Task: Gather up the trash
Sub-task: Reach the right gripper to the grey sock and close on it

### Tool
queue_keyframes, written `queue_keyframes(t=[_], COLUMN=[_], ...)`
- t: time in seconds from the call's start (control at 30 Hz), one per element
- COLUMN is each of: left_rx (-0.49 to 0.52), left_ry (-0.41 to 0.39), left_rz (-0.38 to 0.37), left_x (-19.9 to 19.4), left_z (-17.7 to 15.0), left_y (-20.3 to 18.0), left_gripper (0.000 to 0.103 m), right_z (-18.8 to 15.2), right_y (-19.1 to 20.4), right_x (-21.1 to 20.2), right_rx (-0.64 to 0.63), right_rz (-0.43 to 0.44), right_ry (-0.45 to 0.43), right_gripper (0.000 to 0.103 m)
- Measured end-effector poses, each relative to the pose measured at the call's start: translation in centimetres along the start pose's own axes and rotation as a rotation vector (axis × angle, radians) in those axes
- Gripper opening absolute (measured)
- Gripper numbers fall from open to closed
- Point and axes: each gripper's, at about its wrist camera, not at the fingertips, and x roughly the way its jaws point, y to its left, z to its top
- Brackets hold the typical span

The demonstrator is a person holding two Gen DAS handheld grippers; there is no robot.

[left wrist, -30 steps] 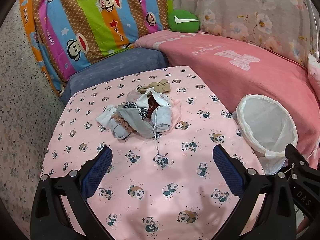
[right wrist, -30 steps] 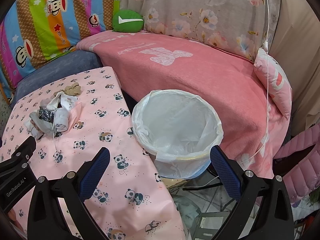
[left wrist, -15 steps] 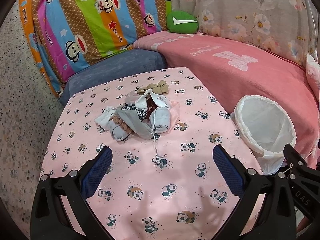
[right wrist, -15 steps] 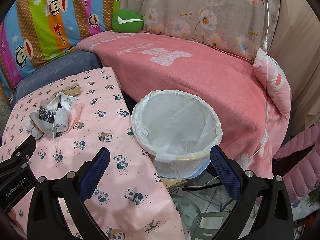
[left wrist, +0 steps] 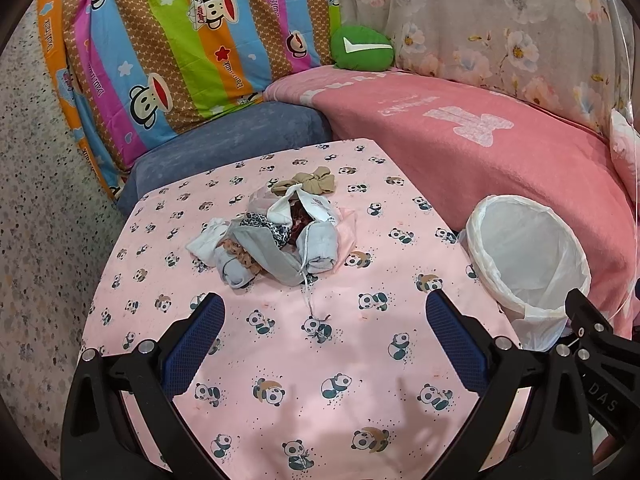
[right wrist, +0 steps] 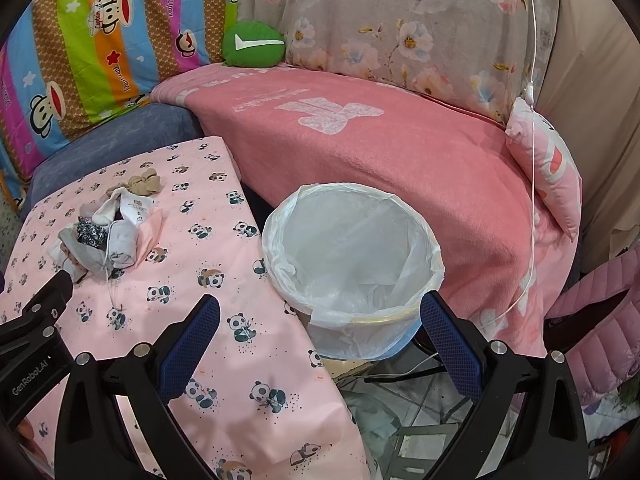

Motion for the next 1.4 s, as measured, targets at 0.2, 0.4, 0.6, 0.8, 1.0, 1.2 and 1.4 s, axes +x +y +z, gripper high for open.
queue_keyframes(t=[0.2, 0.4, 0.6, 0.8, 1.0, 1.2, 1.4], left_rx=[-0.009, -0.037, -0.091, -0.150, -0.200, -0.245, -0.223], left_ry=[-0.009, 0.009, 0.017, 0.024, 0.066, 0.081, 0.109], left_rz=[-0.026, -0.049, -0.068, -0.081, -0.063, -0.099, -0.227], left_x=[0.4, 1.3, 3.2, 5.4, 7.7, 9.6, 12.6], left_z=[0.7, 1.0, 1.0, 0.4, -0.3, 0.5, 2.3], left_y=[0.4, 2.3, 6.2, 10.4, 13.9, 14.4, 11.6], left_gripper=[0.096, 0.096, 0.096, 0.096, 0.096, 0.096, 0.096], right_z=[0.8, 1.5, 1.4, 1.1, 1.7, 2.4, 2.6], right_y=[-0.4, 0.4, 3.2, 7.1, 10.9, 14.2, 15.2], right_x=[-0.3, -0.5, 0.5, 1.5, 2.4, 4.6, 6.8], right_rx=[0.023, 0.043, 0.036, -0.015, -0.059, -0.090, -0.081], right_rz=[0.000, 0.004, 0.041, 0.058, 0.103, 0.114, 0.117], right_ry=[-0.012, -0.021, -0.015, -0.003, -0.009, 0.006, 0.039], right_gripper=[0.098, 0.098, 0.098, 0.098, 0.098, 0.098, 0.095])
